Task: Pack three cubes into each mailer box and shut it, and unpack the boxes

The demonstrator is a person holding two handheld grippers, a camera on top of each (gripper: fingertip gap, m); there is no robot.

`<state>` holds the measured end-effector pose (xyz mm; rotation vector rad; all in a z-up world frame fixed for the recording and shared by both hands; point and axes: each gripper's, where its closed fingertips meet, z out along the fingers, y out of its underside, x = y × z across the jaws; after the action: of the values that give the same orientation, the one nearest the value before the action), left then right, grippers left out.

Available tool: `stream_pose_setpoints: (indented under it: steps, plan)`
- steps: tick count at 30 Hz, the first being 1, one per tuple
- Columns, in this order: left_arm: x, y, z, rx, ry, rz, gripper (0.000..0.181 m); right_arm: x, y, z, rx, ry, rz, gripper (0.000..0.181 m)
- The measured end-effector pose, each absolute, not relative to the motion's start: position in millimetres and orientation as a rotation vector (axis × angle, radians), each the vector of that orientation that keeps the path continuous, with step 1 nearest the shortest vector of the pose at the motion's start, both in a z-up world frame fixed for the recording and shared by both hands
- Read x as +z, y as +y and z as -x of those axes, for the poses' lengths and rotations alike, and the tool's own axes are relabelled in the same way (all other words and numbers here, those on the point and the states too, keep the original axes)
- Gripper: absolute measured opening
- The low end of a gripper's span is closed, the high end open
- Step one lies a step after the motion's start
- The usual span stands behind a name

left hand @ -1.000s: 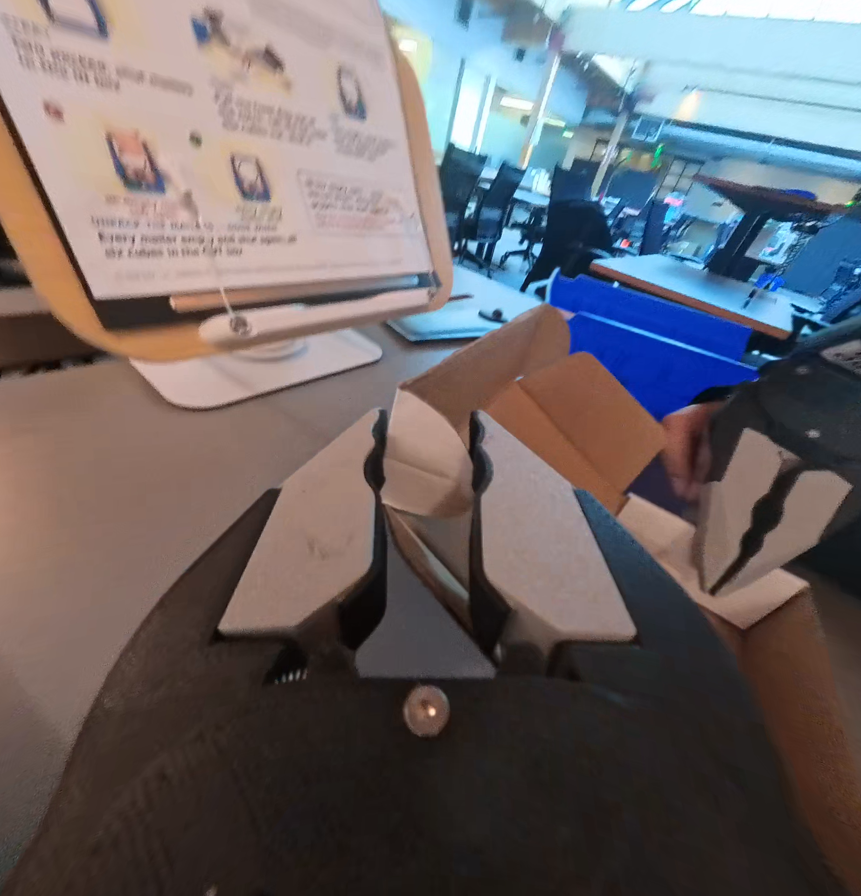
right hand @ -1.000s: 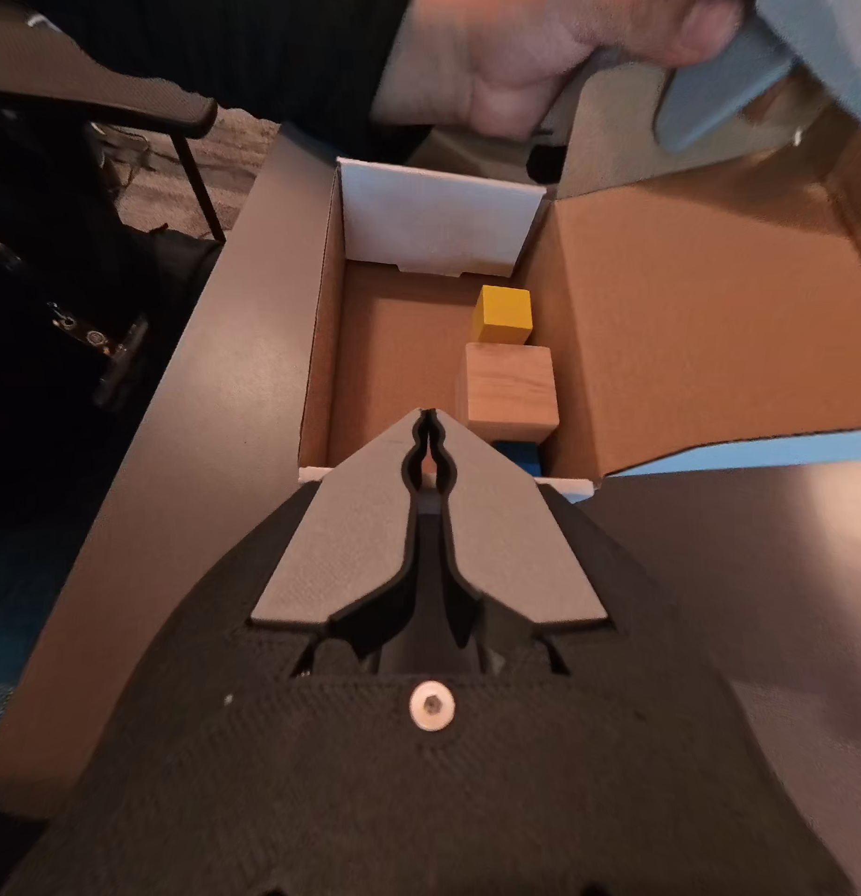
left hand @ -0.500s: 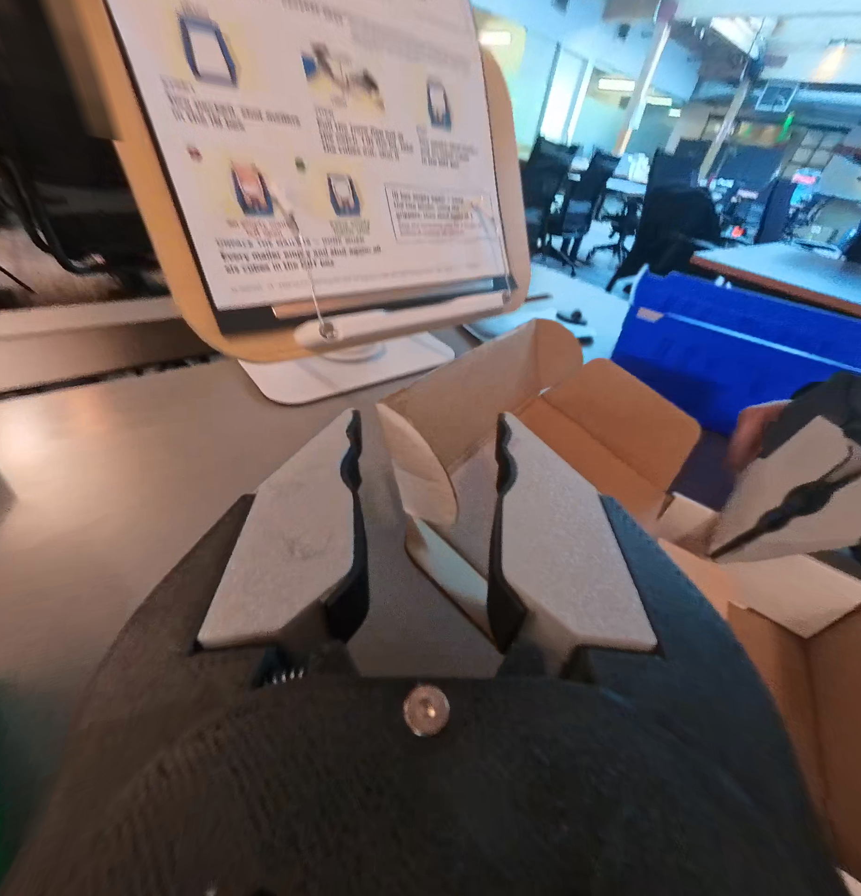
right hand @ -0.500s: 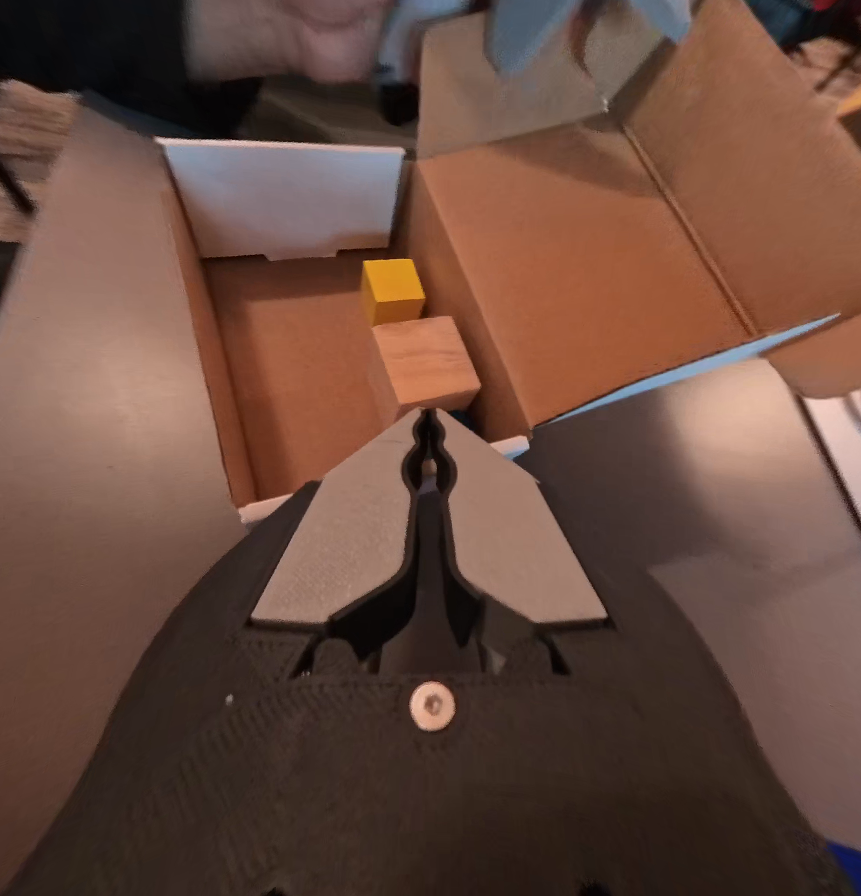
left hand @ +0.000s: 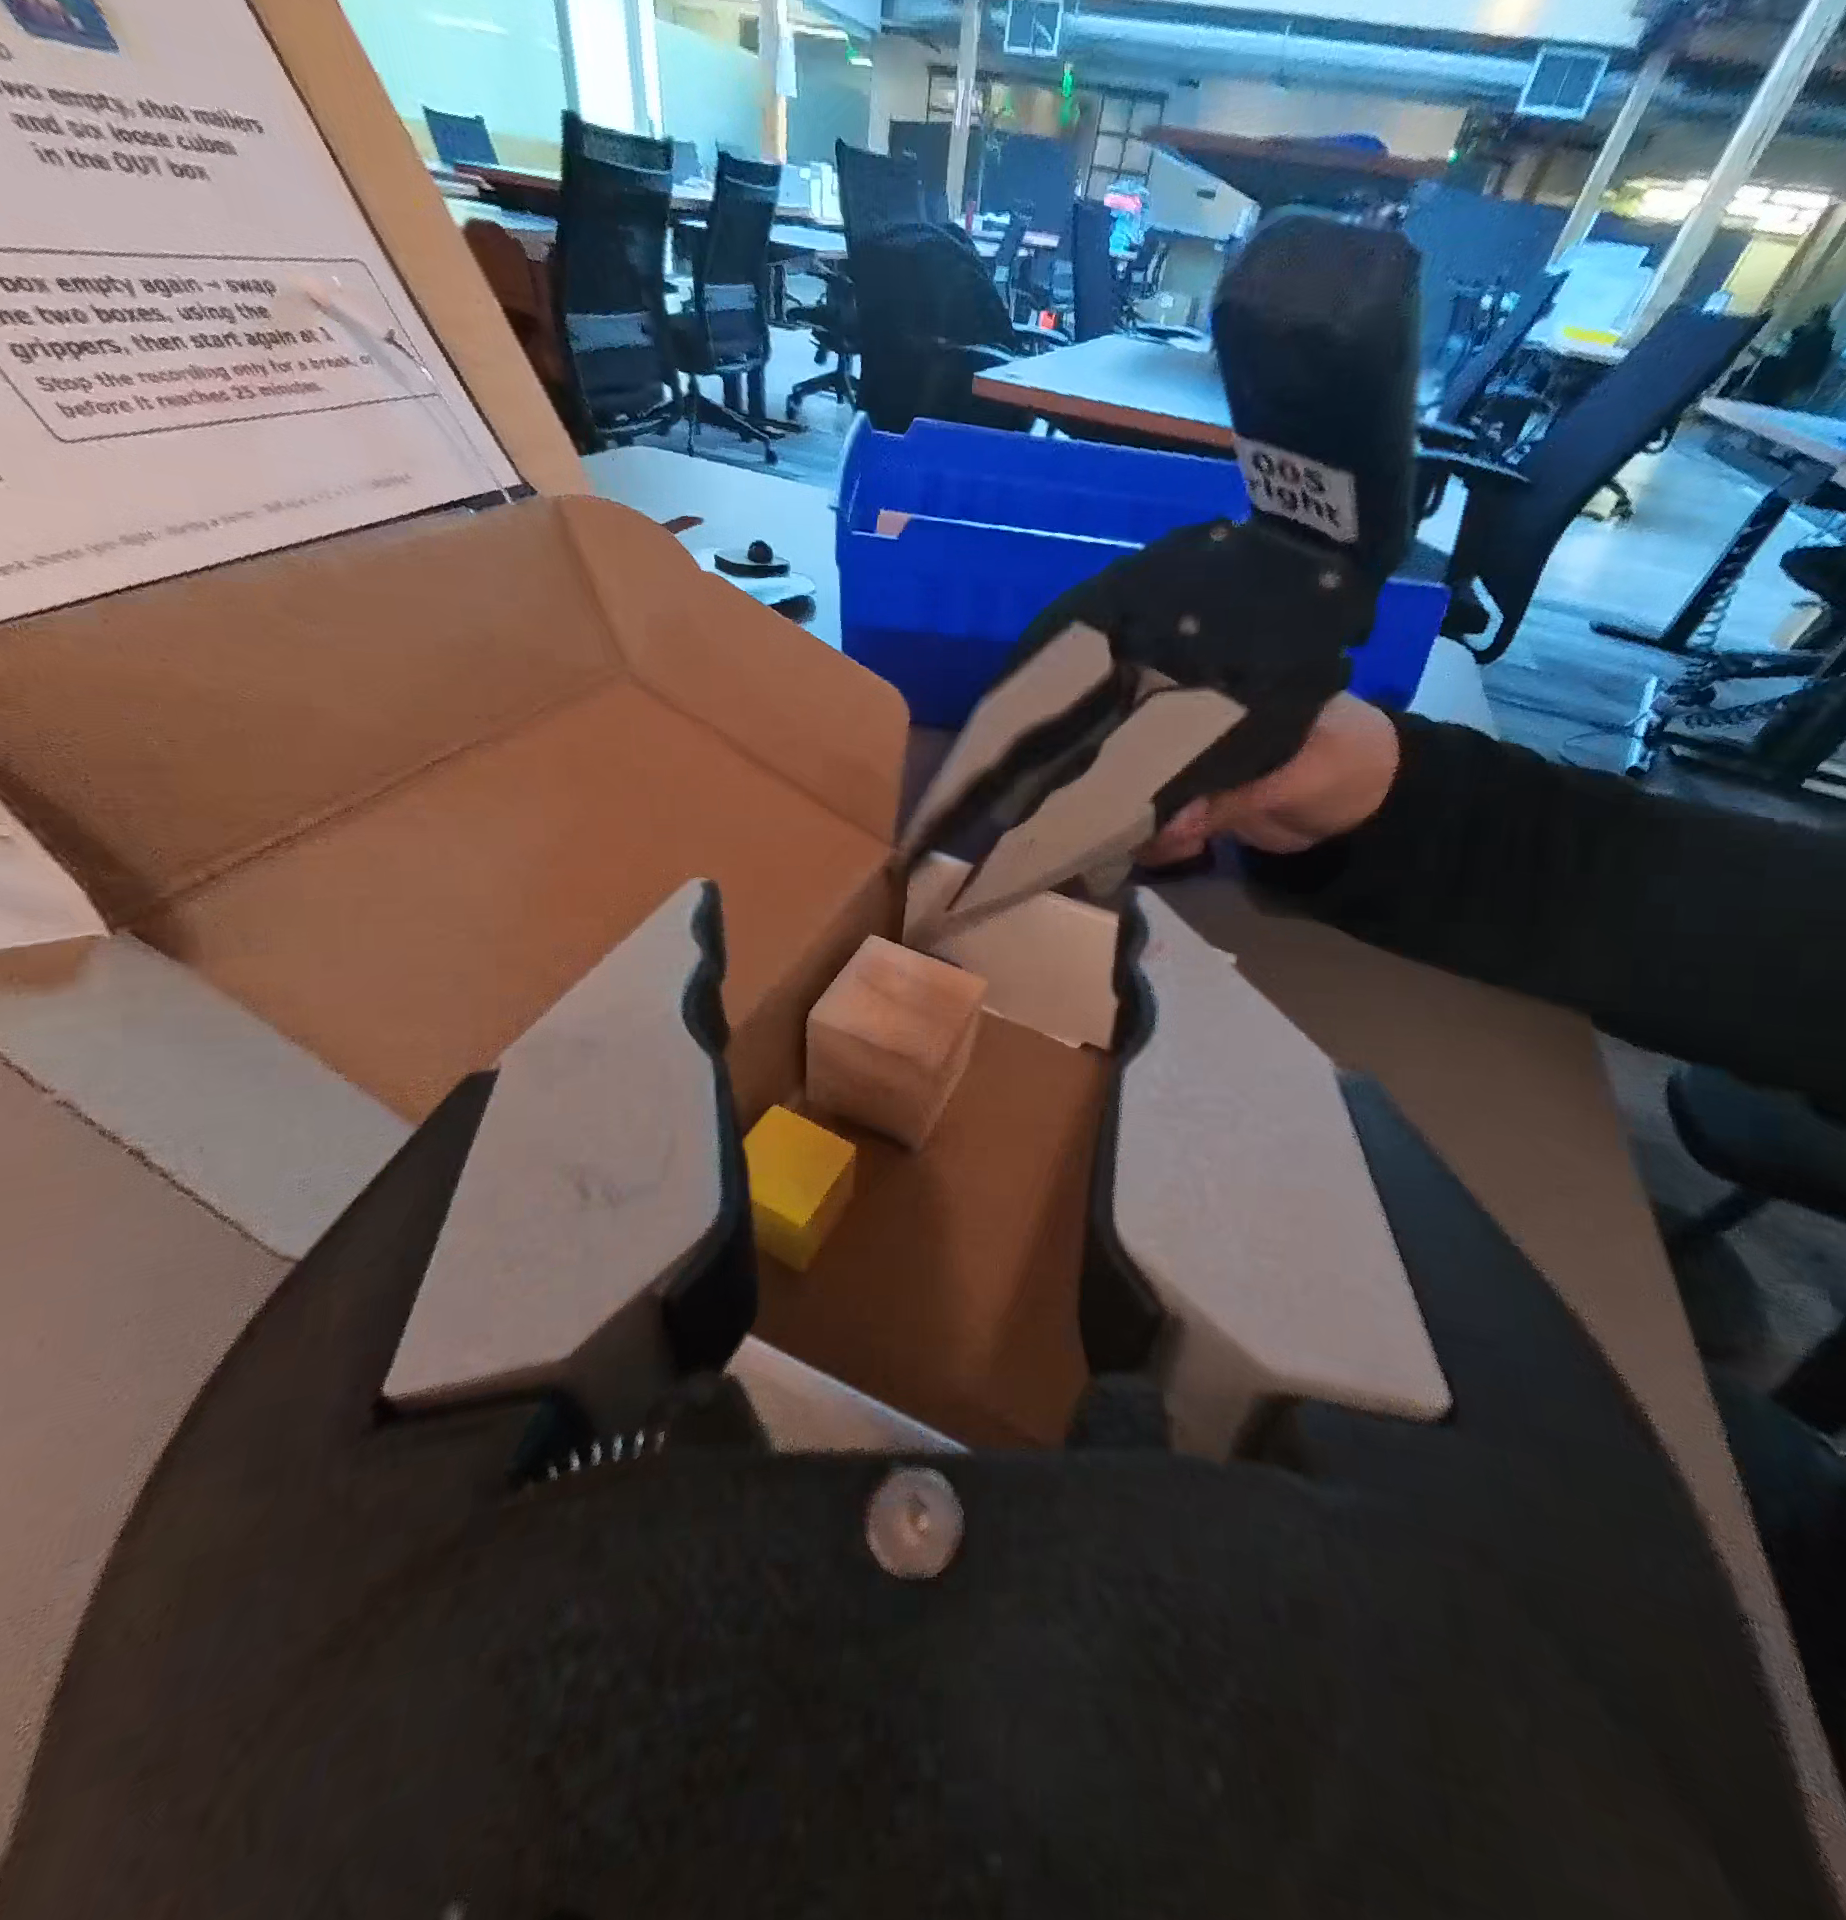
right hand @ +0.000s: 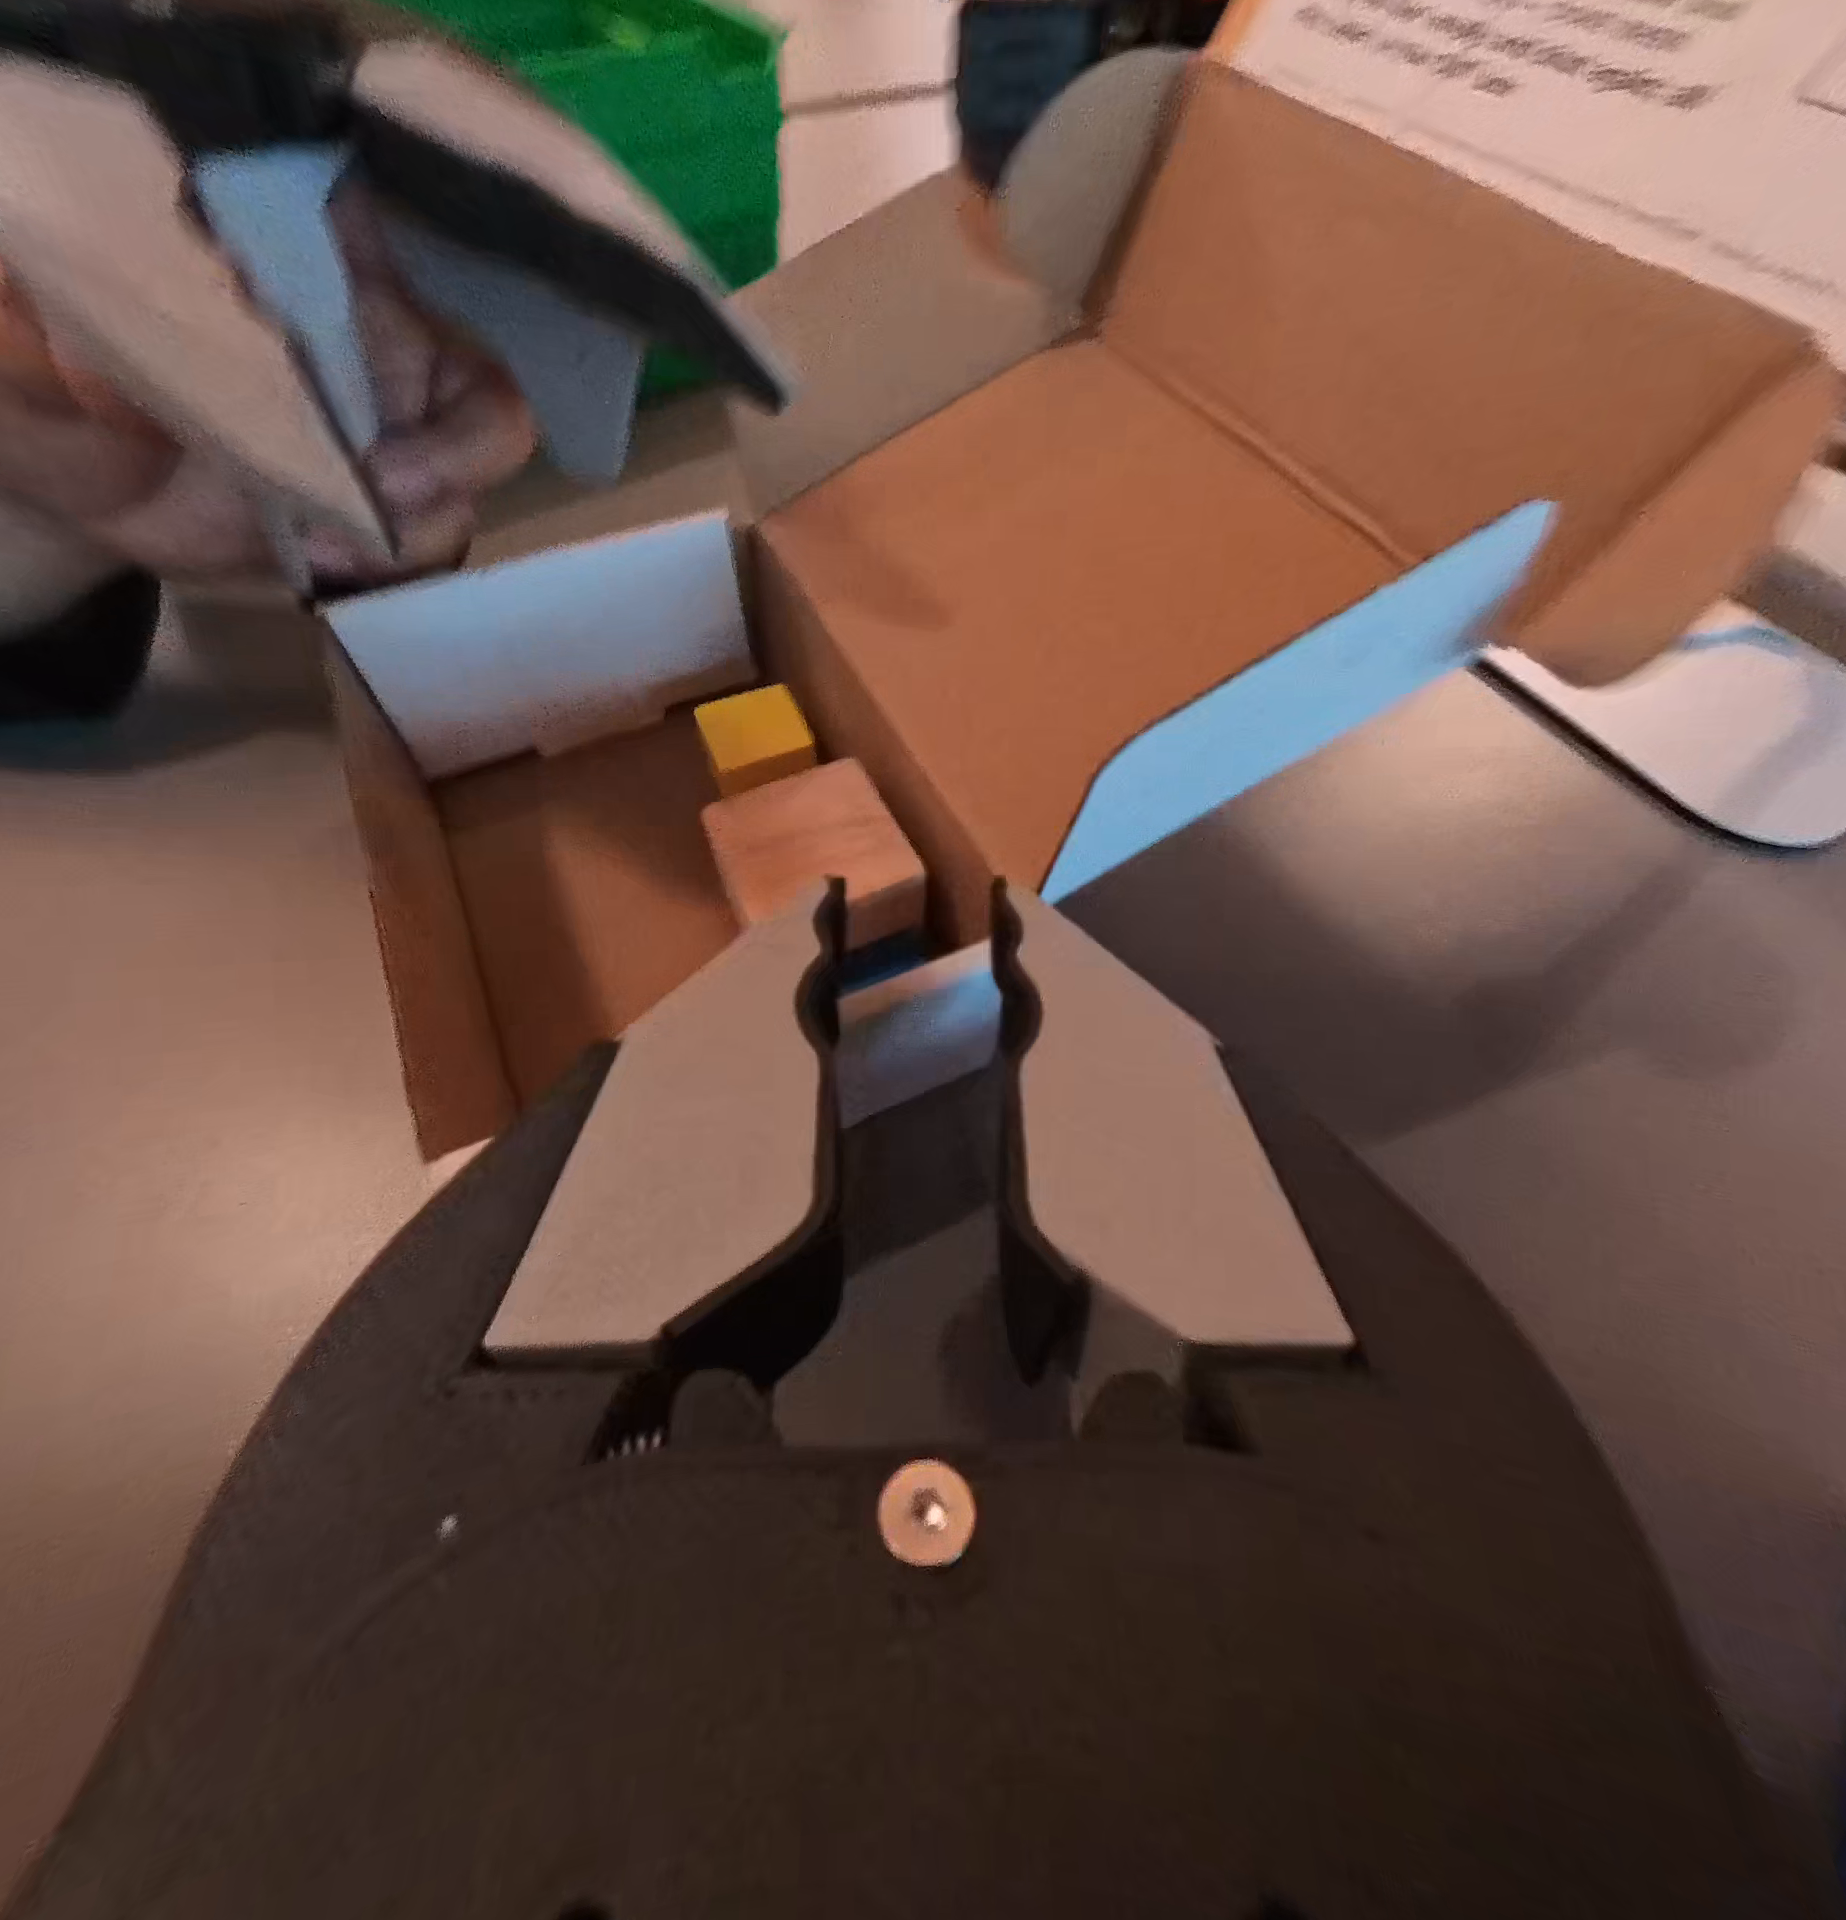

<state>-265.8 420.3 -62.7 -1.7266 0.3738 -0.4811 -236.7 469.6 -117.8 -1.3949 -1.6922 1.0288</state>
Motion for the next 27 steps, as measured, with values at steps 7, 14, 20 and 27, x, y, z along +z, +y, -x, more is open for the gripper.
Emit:
stream_pose_setpoints:
  steps: [7, 14, 20, 27]
  plan:
    - [-75.9, 422.2, 261.2, -0.46, 0.401, 1.769, 0.067, -92.6, 496.9, 233.1, 1.231, -1.432, 1.483, 0.047]
    - [-82.6, 422.5, 256.8, -0.433, 0.436, 1.791, 0.063, -86.6, 505.3, 231.8, 1.248, -1.368, 1.482, 0.049]
    - [-82.7, 422.7, 257.1, -0.429, 0.436, 1.789, 0.06, -87.4, 509.5, 233.0, 1.222, -1.35, 1.486, 0.051]
    - [-83.0, 423.0, 257.6, -0.419, 0.436, 1.789, 0.059, -84.9, 514.4, 232.3, 1.204, -1.321, 1.485, 0.049]
